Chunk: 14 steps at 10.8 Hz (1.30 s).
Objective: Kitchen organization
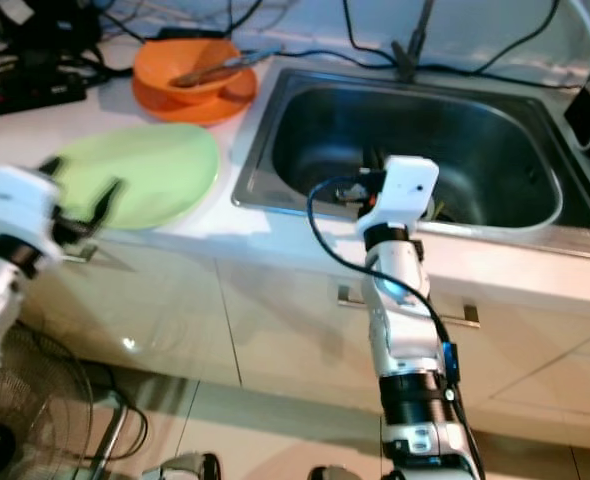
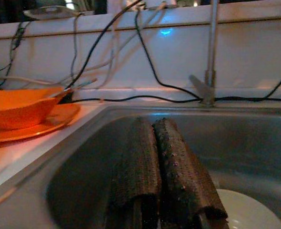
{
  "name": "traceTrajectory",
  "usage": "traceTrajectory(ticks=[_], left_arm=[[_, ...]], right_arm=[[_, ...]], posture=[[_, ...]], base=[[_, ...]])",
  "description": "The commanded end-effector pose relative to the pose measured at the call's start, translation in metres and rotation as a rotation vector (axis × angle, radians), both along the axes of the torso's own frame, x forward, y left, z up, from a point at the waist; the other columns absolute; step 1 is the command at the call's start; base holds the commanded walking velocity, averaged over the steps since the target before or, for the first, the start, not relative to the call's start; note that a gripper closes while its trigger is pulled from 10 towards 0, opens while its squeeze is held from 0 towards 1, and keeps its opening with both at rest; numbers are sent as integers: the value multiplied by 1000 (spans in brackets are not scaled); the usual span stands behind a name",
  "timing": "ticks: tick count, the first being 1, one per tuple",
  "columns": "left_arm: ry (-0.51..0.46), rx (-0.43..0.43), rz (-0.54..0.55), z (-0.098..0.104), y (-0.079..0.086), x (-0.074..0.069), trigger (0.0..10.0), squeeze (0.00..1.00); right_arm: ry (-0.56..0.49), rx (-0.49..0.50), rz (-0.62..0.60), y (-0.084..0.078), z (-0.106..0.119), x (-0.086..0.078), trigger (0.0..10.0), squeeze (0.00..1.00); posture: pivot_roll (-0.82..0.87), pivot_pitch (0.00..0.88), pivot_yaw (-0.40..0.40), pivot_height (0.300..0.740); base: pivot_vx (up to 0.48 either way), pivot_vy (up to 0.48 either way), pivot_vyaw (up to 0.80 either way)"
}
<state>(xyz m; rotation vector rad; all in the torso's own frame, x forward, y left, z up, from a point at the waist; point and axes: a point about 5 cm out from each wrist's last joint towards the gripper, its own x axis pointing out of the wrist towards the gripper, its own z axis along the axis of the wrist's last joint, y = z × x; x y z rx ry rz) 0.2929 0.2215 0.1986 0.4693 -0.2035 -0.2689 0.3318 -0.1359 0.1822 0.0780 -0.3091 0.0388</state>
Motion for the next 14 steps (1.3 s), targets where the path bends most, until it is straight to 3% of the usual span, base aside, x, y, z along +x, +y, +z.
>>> traceTrajectory(ticks=[1, 3, 5, 8, 10, 14], left_arm=[[-37, 122, -108, 4, -17, -4, 10000, 0], [-12, 221, -259, -1, -38, -12, 10000, 0], [66, 312, -351, -13, -45, -15, 10000, 0], [81, 409, -306, -17, -38, -7, 10000, 0], [90, 522, -280, -15, -27, -6, 10000, 0], [129, 617, -252, -13, -10, -6, 10000, 0]], right_arm=[[5, -3, -1, 0, -3, 1, 10000, 0], [9, 2, 0, 1, -3, 0, 10000, 0], [15, 5, -4, 1, -5, 1, 10000, 0], [16, 8, -14, -1, -4, 2, 10000, 0], [24, 11, -18, -2, -6, 2, 10000, 0], [33, 18, -10, 0, -7, 2, 10000, 0]], posture=[[106, 93, -9, 740], [106, 104, -7, 740], [108, 109, -3, 740], [103, 112, -1, 740], [110, 117, -3, 740], [114, 118, -2, 740]], base=[[0, 0, 0], [0, 0, 0], [0, 0, 0], [0, 0, 0], [0, 0, 0], [0, 0, 0]])
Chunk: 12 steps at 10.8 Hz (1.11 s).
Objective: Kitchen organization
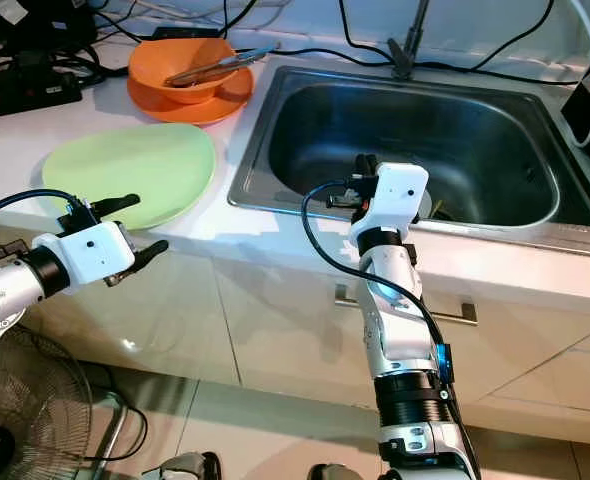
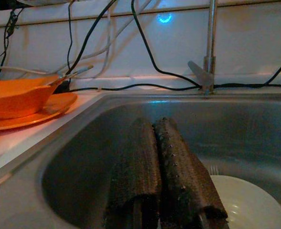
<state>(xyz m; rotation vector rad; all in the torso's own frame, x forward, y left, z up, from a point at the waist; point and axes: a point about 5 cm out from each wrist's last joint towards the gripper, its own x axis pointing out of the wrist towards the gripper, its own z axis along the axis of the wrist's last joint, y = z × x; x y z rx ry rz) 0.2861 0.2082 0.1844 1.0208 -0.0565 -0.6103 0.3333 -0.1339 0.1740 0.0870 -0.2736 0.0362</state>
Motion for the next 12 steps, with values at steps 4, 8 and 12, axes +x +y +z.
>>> traceTrajectory(ticks=[4, 8, 12], left_arm=[[-16, 130, 71, 1, 15, 8, 10000, 0], [-46, 183, 115, 1, 16, 17, 10000, 0], [-68, 220, 139, -1, 13, 26, 10000, 0]], right_arm=[[2, 15, -17, -3, 1, 2, 10000, 0], [1, 16, -13, -1, 1, 3, 10000, 0], [-2, 17, -14, -1, 1, 3, 10000, 0]], posture=[[113, 116, -1, 740], [110, 105, 1, 740], [107, 93, 7, 740]], base=[[0, 0, 0], [0, 0, 0], [0, 0, 0]])
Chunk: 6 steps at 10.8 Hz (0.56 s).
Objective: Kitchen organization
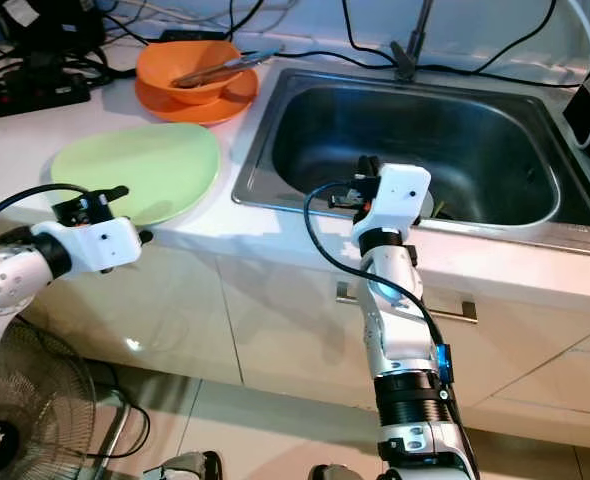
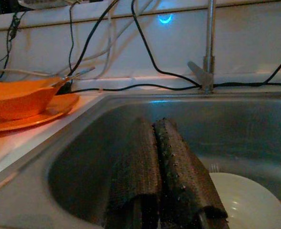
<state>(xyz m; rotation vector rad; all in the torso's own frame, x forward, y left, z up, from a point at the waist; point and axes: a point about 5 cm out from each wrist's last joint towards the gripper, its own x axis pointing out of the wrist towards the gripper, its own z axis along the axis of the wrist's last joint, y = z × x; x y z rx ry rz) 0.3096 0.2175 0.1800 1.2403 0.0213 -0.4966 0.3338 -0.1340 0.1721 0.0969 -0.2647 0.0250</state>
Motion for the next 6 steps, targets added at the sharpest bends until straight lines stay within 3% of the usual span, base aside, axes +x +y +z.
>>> traceTrajectory(ticks=[1, 6], left_arm=[[-49, 15, 48, 5, 3, 8, 10000, 0], [-131, -22, 82, 25, 6, 13, 10000, 0]], right_arm=[[-11, 6, -3, 0, 3, 2, 10000, 0], [-11, 6, -3, 0, 3, 2, 10000, 0]], posture=[[105, 96, 6, 740], [109, 97, 3, 740]], base=[[0, 0, 0], [0, 0, 0]])
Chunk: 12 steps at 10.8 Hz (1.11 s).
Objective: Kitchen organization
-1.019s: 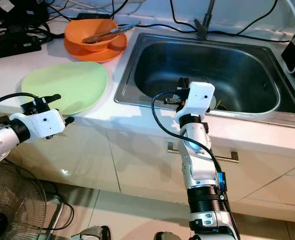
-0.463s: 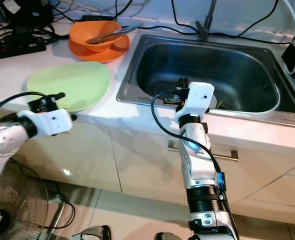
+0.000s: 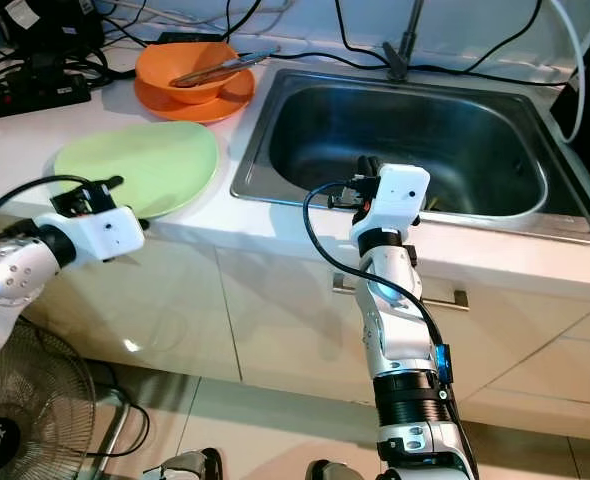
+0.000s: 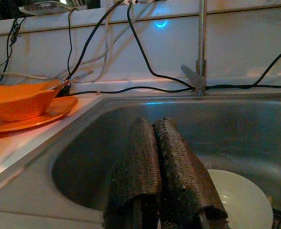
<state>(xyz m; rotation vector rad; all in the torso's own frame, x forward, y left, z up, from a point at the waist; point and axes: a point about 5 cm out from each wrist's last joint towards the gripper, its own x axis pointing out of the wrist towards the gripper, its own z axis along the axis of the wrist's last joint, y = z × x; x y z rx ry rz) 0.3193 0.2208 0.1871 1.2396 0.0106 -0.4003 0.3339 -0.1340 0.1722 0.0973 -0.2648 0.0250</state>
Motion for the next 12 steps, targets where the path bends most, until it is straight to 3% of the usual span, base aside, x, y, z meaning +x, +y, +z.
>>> traceTrajectory(ticks=[1, 8, 12], left_arm=[[-86, -6, 24, 22, 5, 4, 10000, 0], [-62, 35, 10, 17, 4, 7, 10000, 0], [-57, 60, 1, 5, -11, 22, 10000, 0]], right_arm=[[-10, 6, -1, 0, 3, 2, 10000, 0], [-4, 10, -5, 0, 2, 2, 10000, 0], [-8, 11, -7, 1, 2, 2, 10000, 0]], posture=[[109, 98, 3, 740], [108, 107, 8, 740], [95, 88, 13, 740]], base=[[0, 0, 0], [0, 0, 0], [0, 0, 0]])
